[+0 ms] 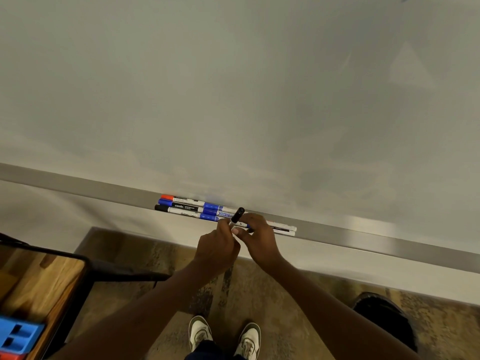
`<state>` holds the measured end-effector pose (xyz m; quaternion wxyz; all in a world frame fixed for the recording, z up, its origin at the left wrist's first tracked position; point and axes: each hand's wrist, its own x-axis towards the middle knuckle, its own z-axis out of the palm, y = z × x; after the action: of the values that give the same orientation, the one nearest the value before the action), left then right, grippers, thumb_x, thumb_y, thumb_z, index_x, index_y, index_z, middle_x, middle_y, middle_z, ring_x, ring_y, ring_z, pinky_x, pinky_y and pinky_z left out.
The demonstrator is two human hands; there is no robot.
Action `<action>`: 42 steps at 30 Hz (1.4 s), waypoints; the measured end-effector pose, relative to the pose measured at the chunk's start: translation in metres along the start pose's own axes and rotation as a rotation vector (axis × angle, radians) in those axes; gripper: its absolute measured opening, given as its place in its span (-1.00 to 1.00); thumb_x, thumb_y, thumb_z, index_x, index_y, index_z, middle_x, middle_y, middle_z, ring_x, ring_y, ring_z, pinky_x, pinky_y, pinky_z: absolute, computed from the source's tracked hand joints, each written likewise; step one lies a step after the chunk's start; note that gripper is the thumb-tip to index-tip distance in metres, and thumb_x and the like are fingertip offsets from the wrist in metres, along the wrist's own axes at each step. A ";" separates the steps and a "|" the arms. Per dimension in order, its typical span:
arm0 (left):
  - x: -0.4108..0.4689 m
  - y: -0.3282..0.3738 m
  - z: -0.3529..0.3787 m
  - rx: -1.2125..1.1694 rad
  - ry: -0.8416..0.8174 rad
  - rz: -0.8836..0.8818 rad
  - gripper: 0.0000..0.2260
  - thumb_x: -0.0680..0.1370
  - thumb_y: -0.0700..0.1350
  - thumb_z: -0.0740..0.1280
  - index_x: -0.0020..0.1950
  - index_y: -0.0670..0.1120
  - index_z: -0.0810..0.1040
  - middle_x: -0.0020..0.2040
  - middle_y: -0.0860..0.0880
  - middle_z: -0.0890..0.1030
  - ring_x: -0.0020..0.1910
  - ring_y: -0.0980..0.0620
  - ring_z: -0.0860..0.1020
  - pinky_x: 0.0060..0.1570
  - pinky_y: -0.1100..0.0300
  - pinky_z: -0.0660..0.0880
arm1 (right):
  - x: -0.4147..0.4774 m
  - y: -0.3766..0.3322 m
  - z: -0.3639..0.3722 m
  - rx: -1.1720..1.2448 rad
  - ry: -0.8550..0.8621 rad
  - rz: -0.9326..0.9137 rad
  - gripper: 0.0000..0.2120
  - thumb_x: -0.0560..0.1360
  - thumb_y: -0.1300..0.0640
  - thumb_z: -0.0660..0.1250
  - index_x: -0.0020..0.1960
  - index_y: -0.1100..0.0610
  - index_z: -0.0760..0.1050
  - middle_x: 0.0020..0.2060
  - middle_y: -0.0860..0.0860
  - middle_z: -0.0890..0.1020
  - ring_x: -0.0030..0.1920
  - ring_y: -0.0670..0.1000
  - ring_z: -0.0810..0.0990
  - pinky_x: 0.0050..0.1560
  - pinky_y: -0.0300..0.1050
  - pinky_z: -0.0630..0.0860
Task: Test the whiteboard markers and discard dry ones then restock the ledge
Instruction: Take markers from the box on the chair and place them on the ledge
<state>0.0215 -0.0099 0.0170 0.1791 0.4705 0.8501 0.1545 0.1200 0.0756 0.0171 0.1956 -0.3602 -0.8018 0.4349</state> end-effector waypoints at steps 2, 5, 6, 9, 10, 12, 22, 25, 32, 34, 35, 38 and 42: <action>0.000 0.004 0.001 -0.032 0.020 0.044 -0.55 0.58 -0.02 0.26 0.37 -0.21 0.28 -0.09 -0.02 0.62 -0.26 0.04 0.60 -0.22 0.19 0.54 | -0.005 -0.009 0.004 0.113 0.041 0.058 -0.78 0.51 0.11 0.38 0.15 0.06 0.59 0.06 -0.05 0.63 0.07 -0.07 0.53 0.07 -0.14 0.46; 0.001 0.005 0.004 -0.024 0.045 0.093 -0.52 0.55 -0.02 0.30 0.37 -0.24 0.30 -0.15 -0.03 0.62 -0.31 0.04 0.59 -0.28 0.17 0.54 | -0.007 -0.015 0.004 0.192 0.107 0.124 -0.81 0.51 0.16 0.37 0.12 0.07 0.59 0.01 -0.05 0.64 0.03 -0.06 0.55 0.07 -0.14 0.47; 0.001 0.004 0.004 -0.008 0.058 0.108 -0.52 0.53 -0.03 0.31 0.35 -0.25 0.32 -0.18 -0.02 0.62 -0.33 0.04 0.58 -0.32 0.19 0.51 | -0.008 -0.016 0.004 0.179 0.121 0.126 -0.82 0.51 0.17 0.37 0.11 0.08 0.60 0.02 -0.05 0.63 0.03 -0.06 0.55 0.08 -0.12 0.47; 0.002 0.004 0.006 0.065 0.107 0.160 -0.53 0.47 -0.05 0.36 0.29 -0.25 0.40 -0.23 -0.02 0.61 -0.38 0.04 0.56 -0.38 0.22 0.44 | -0.008 -0.017 0.002 0.117 0.158 0.078 -0.81 0.51 0.21 0.36 0.12 0.12 0.60 0.05 -0.04 0.61 0.04 -0.05 0.53 0.09 -0.15 0.47; 0.004 0.003 0.007 0.096 0.124 0.186 -0.52 0.44 -0.05 0.39 0.28 -0.26 0.42 -0.17 -0.05 0.63 -0.34 0.03 0.58 -0.32 0.20 0.48 | -0.007 -0.018 0.000 0.083 0.165 0.041 -0.81 0.51 0.23 0.36 0.11 0.14 0.61 0.05 -0.03 0.61 0.03 -0.05 0.53 0.07 -0.20 0.45; 0.005 0.003 0.010 0.158 0.139 0.208 -0.46 0.44 -0.03 0.40 0.32 -0.27 0.40 0.08 -0.15 0.62 -0.12 -0.03 0.63 0.01 0.06 0.53 | -0.003 -0.019 -0.008 -0.044 0.171 -0.084 -0.83 0.50 0.28 0.34 0.08 0.21 0.61 0.01 0.02 0.61 -0.03 -0.04 0.53 -0.03 -0.31 0.41; 0.004 -0.013 0.009 0.439 0.045 0.115 -0.44 0.44 0.03 0.37 0.35 -0.22 0.42 0.30 -0.24 0.50 0.33 -0.23 0.42 0.34 -0.22 0.28 | 0.023 0.029 -0.046 -0.818 0.096 -0.206 -0.52 0.19 0.33 0.56 0.10 0.20 0.61 -0.24 0.11 0.63 -0.25 0.16 0.59 -0.18 0.02 0.48; 0.004 -0.018 0.010 0.436 0.040 0.125 -0.47 0.40 0.03 0.40 0.29 -0.21 0.48 0.23 -0.23 0.54 0.26 -0.22 0.48 0.30 -0.22 0.34 | 0.024 0.038 -0.047 -0.847 0.088 -0.138 -0.64 0.20 0.28 0.58 -0.03 0.14 0.64 -0.28 0.04 0.67 -0.27 0.12 0.62 -0.21 -0.04 0.45; -0.001 -0.024 0.010 0.435 0.051 0.146 -0.52 0.35 -0.01 0.45 0.19 -0.22 0.54 0.15 -0.23 0.59 0.18 -0.20 0.54 0.24 -0.23 0.40 | 0.028 0.042 -0.042 -0.888 0.093 -0.065 -0.65 0.08 0.38 0.55 -0.18 0.14 0.65 -0.36 0.05 0.65 -0.33 0.13 0.60 -0.25 -0.06 0.44; -0.001 -0.025 0.011 0.432 0.055 0.143 -0.51 0.34 0.00 0.47 0.18 -0.22 0.55 0.14 -0.23 0.60 0.17 -0.20 0.55 0.23 -0.23 0.41 | 0.027 0.041 -0.038 -0.914 0.063 -0.034 -0.69 0.09 0.35 0.57 -0.22 0.13 0.65 -0.39 0.04 0.63 -0.35 0.13 0.58 -0.24 -0.05 0.42; -0.001 -0.026 0.011 0.435 0.051 0.135 -0.51 0.33 0.01 0.48 0.18 -0.21 0.55 0.14 -0.22 0.60 0.17 -0.20 0.55 0.24 -0.22 0.41 | 0.027 0.041 -0.036 -0.922 0.053 -0.017 -0.72 0.10 0.32 0.58 -0.24 0.12 0.64 -0.40 0.04 0.62 -0.36 0.12 0.57 -0.24 -0.05 0.40; -0.001 -0.028 0.012 0.450 0.038 0.116 -0.50 0.34 0.03 0.47 0.19 -0.21 0.55 0.15 -0.21 0.60 0.18 -0.18 0.55 0.27 -0.21 0.38 | 0.027 0.042 -0.032 -0.938 0.034 0.007 -0.76 0.11 0.29 0.59 -0.29 0.11 0.63 -0.42 0.03 0.60 -0.38 0.11 0.55 -0.22 -0.05 0.38; -0.002 -0.029 0.011 0.456 0.019 0.105 -0.49 0.40 0.06 0.42 0.25 -0.20 0.51 0.21 -0.20 0.57 0.23 -0.18 0.51 0.32 -0.21 0.33 | 0.030 0.045 -0.029 -0.986 0.034 0.034 -0.77 0.12 0.29 0.58 -0.31 0.10 0.61 -0.44 0.03 0.59 -0.37 0.12 0.54 -0.21 -0.04 0.38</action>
<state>0.0057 -0.0251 -0.0055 0.0518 0.5410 0.8390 -0.0279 0.1367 0.1300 -0.0053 0.0080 -0.4301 -0.9028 0.0008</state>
